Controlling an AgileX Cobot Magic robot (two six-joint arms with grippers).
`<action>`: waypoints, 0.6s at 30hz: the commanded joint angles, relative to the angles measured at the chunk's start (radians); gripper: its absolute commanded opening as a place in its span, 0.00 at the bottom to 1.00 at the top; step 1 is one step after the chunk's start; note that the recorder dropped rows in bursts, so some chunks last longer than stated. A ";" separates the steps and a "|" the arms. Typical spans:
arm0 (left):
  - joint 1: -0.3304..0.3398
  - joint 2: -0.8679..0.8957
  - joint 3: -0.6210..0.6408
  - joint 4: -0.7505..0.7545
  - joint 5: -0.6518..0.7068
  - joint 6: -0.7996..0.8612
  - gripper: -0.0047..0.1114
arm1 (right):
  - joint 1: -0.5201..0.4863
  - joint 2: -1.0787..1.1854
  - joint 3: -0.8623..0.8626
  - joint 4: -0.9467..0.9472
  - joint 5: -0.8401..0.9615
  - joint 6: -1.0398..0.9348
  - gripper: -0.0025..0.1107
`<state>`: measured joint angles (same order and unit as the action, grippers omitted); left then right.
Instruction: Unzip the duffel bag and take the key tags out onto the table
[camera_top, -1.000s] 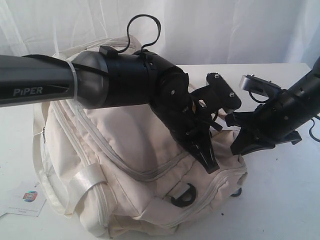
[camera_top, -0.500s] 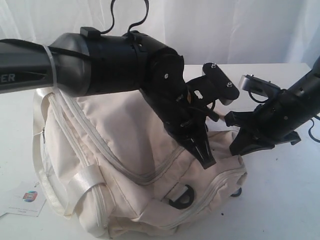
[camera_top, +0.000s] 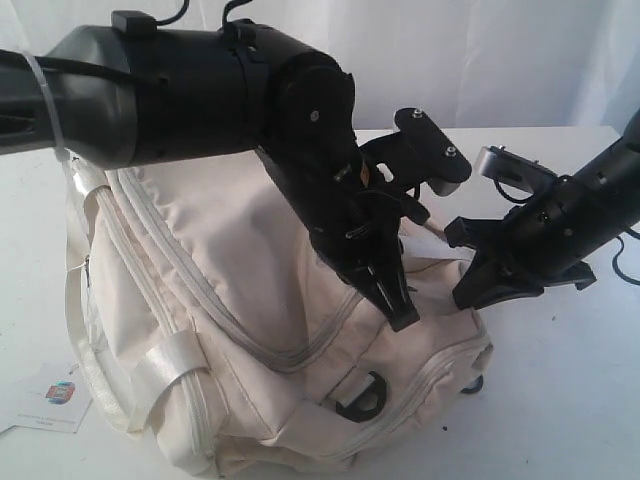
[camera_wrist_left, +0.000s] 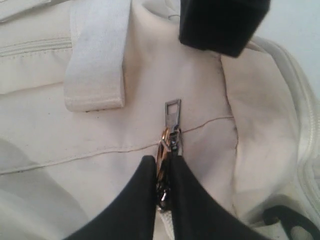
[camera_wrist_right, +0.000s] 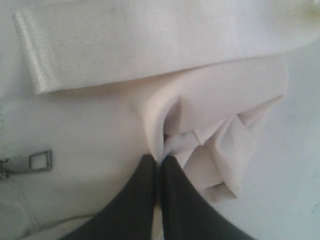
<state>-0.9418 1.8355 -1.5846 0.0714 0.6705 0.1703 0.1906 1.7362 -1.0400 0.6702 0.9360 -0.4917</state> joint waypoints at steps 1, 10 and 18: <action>0.000 -0.032 0.000 0.009 0.093 -0.007 0.04 | -0.005 -0.002 -0.006 -0.061 -0.017 -0.002 0.13; 0.000 -0.050 0.000 0.012 0.109 -0.007 0.04 | -0.022 -0.029 -0.044 -0.051 0.017 0.001 0.45; 0.000 -0.050 0.000 0.012 0.099 -0.007 0.04 | -0.022 -0.125 -0.083 -0.036 0.050 0.001 0.46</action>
<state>-0.9418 1.8029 -1.5846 0.0967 0.7256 0.1703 0.1794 1.6504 -1.1086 0.6270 0.9729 -0.4899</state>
